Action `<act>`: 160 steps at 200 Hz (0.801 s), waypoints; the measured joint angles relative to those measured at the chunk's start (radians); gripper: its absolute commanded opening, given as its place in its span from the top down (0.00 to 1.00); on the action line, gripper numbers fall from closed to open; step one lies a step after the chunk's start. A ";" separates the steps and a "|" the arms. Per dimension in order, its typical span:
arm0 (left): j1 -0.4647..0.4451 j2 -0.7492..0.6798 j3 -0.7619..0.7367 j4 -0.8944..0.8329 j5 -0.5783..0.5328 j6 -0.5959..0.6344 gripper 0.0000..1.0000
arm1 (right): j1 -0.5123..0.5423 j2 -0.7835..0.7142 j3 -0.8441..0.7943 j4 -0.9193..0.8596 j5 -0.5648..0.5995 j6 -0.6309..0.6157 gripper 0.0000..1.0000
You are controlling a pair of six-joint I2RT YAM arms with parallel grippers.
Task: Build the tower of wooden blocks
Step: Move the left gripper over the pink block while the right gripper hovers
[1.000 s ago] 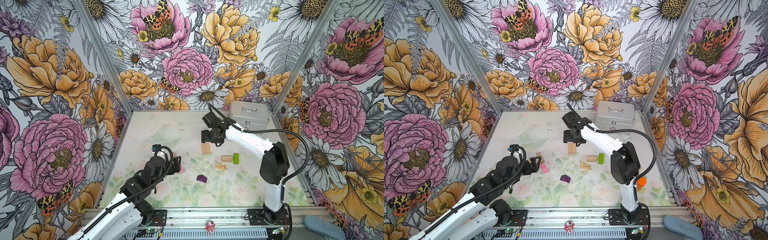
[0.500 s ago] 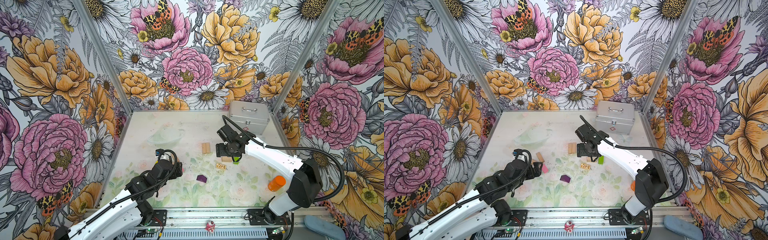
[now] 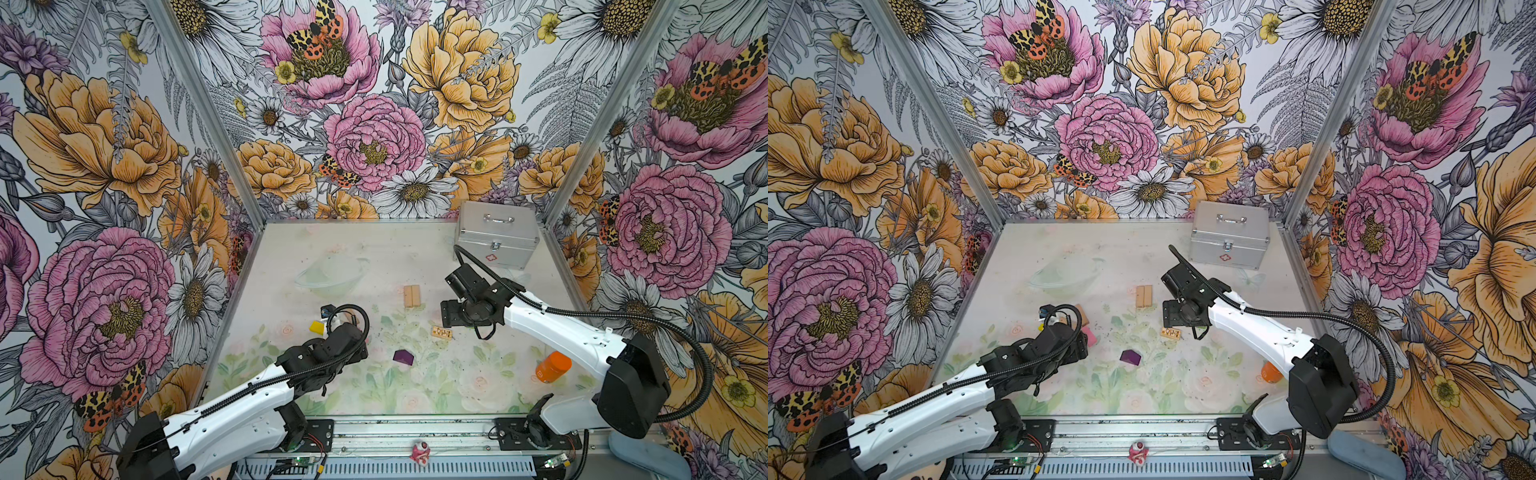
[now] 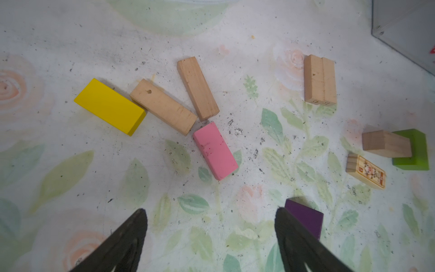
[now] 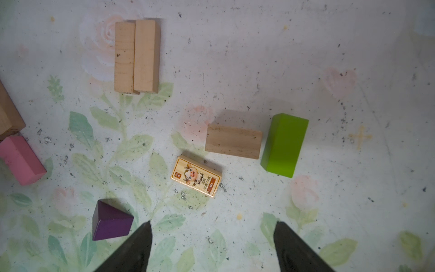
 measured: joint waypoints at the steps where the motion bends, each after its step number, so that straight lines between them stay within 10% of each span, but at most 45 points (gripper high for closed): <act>1: 0.000 0.002 0.000 0.000 0.000 0.000 0.13 | -0.002 0.000 -0.002 0.001 0.000 -0.001 0.17; 160: 0.255 0.259 0.099 0.163 0.074 0.127 0.16 | -0.097 0.003 -0.008 0.037 -0.087 -0.061 0.17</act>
